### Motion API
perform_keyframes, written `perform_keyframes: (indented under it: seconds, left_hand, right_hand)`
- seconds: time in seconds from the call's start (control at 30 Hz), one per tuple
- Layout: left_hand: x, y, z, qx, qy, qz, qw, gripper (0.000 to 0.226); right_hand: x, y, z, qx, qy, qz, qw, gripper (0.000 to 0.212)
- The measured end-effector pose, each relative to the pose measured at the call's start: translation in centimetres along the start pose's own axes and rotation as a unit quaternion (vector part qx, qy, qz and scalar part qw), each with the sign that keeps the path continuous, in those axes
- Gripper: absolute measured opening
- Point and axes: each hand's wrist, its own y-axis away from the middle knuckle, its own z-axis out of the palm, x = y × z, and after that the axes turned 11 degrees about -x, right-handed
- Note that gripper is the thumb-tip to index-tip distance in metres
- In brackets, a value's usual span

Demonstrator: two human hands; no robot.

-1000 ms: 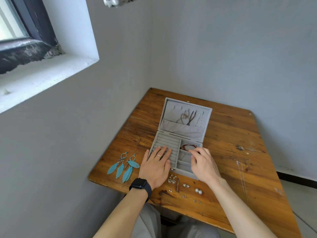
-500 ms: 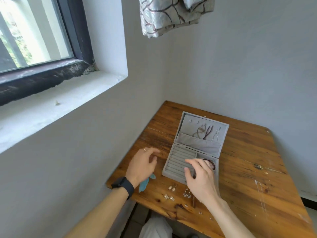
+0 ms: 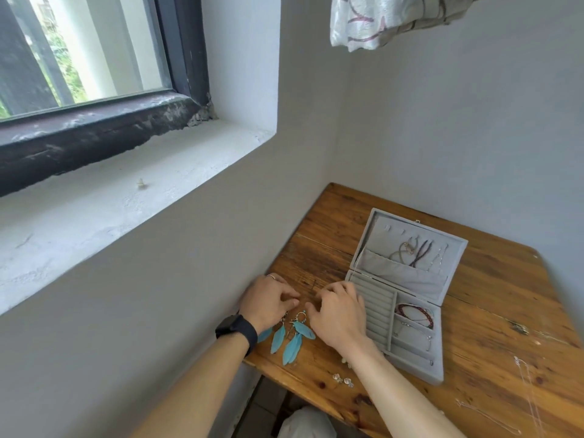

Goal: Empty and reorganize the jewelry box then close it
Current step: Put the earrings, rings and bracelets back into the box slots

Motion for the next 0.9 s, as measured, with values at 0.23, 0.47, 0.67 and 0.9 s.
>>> perform_keyframes:
  seconds: [0.23,0.47,0.67,0.9]
  left_hand:
    - [-0.4,0.2,-0.2,0.004,0.08,-0.007,0.997,0.011]
    - [0.8,1.6,-1.6,0.035,0.258,0.005,0.966,0.005]
    - [5.0,2.7,-4.4,0.05,0.284,0.063,0.956,0.004]
    - [11.2,5.1,-7.4,0.065,0.245,0.192,0.948,0.009]
  right_hand:
    - [-1.0,-0.5,0.5,-0.01,-0.07,0.024,0.997,0.017]
    - [0.2,2.3,-1.7,0.023,-0.291,-0.069,0.954,0.01]
    - [0.8,4.5,-6.5,0.105,-0.332,-0.123,0.929,0.009]
    - [2.4,7.7,-11.9,0.104,-0.315,-0.153,0.931,0.004]
